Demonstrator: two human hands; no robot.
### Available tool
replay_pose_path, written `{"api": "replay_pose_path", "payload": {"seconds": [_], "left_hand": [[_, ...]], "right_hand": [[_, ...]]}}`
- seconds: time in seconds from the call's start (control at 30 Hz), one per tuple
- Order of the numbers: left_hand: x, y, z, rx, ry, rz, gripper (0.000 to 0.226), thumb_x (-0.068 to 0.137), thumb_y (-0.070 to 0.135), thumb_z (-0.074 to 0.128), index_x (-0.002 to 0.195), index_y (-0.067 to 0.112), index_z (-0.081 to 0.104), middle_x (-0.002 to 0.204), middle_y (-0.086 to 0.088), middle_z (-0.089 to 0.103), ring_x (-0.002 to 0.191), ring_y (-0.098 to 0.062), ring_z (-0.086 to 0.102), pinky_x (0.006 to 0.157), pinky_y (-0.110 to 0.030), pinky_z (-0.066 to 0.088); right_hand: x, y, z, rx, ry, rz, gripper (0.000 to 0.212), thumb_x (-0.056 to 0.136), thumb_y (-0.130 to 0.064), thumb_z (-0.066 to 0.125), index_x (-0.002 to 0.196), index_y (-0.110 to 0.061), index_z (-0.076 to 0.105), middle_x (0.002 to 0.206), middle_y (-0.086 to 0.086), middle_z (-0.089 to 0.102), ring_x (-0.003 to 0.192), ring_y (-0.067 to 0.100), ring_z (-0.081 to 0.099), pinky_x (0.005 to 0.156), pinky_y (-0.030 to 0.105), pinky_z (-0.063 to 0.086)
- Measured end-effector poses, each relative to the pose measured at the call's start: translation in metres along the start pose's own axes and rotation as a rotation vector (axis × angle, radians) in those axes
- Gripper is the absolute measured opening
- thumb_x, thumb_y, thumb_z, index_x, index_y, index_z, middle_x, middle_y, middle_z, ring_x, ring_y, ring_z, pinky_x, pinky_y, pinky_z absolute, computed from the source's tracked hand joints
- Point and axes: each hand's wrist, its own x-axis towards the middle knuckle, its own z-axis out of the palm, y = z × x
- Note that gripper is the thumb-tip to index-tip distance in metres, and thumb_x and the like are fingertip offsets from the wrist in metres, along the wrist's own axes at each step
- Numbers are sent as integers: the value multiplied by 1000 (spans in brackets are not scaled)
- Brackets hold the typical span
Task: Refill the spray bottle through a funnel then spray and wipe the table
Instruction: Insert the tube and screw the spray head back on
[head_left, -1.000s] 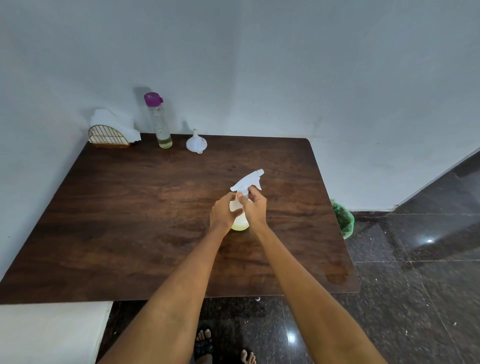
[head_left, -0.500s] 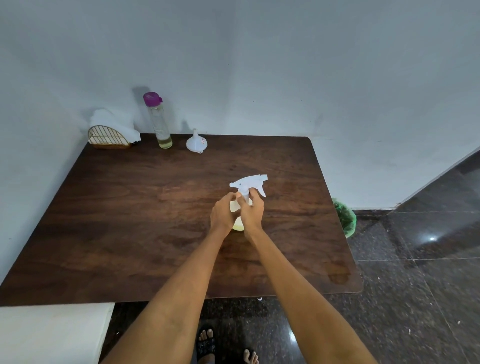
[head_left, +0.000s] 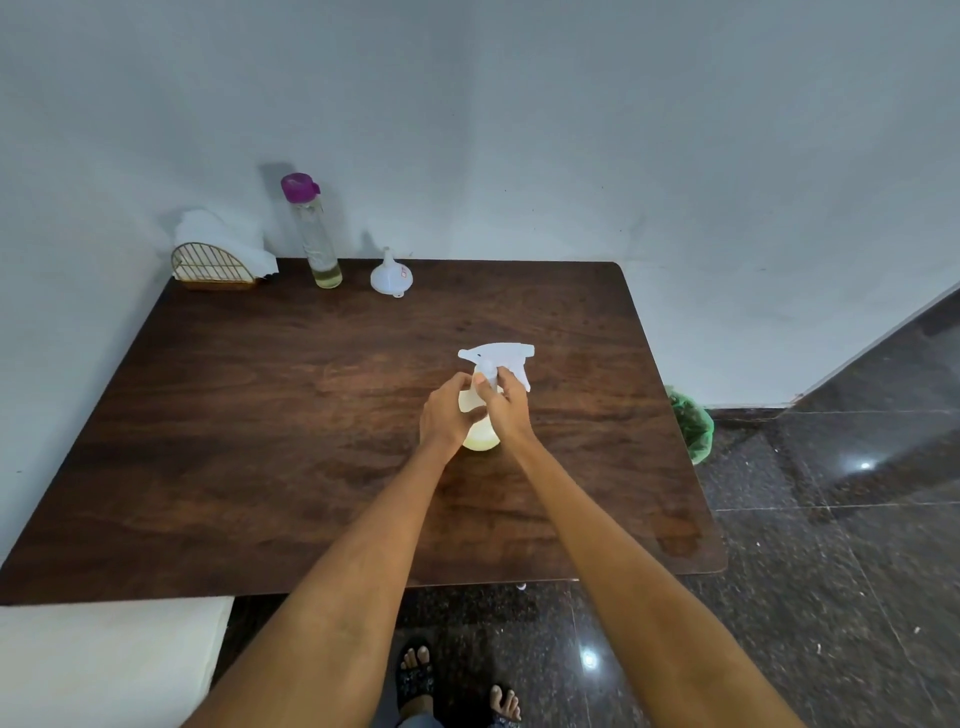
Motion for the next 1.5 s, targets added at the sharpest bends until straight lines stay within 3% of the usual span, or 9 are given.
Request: {"api": "replay_pose_path", "payload": {"seconds": [0.13,0.3,0.43,0.57,0.77,0.9,1.13,1.37,1.5], "left_hand": [[2,-4,1,6,-4,12,32,81,25,71,108,13,59,109,-6,70,100,-24,65,78,-35,51],[-3,-4,3,-36,59,21,15,90,24,56,98,12,60,102,-5,71,95,-26,64,73,-34,45],[-6,2,0,-72,70,-23,24,98,26,41,96,11,60,98,-5,70,91,-23,63,69,-28,39],[1,-2,-3,-3,17,13,14,89,20,58,98,10,60,102,-5,70,94,-26,64,70,-32,44],[6,-8,-2,16,-33,37,36,81,26,71,112,12,58,113,-5,68,101,-25,64,77,-35,50],[5,-13,4,19,16,64,36,83,24,69,115,12,57,116,-5,67,105,-25,64,81,-36,52],[-1,-6,8,-40,96,23,26,99,28,41,107,10,59,106,-5,68,98,-22,63,75,-29,42],[0,-7,10,52,134,21,16,96,25,44,97,13,54,98,0,66,92,-21,61,68,-28,37],[-2,-9,4,60,15,13,24,84,17,64,106,10,55,110,-5,64,101,-25,60,74,-33,45]], "right_hand": [[0,6,-1,18,18,-45,12,93,-14,55,84,-6,56,84,3,57,82,15,54,75,27,45],[-7,11,24,35,314,-42,13,88,-17,62,80,-7,57,76,-4,58,74,14,56,77,37,49],[-8,3,36,-60,456,-6,16,84,-24,63,83,-8,61,83,2,67,80,21,63,84,43,52],[-2,9,21,-35,252,-60,18,85,-28,62,79,-13,55,74,-8,56,76,14,55,82,38,48],[7,4,1,27,21,-47,19,91,-18,58,75,-11,52,70,-5,50,69,7,49,70,22,42],[7,12,9,-39,90,-34,26,86,-33,59,93,-9,56,92,1,55,88,14,54,85,28,47],[-3,6,32,-49,367,-96,23,91,-22,59,90,1,60,83,2,59,78,14,55,76,31,48],[-5,5,19,-159,245,-175,17,92,-20,56,91,-3,56,82,-1,57,74,10,54,65,16,42],[-5,-5,16,-131,157,-104,8,89,-10,57,84,-5,52,78,-1,53,74,10,52,66,21,42]]}}
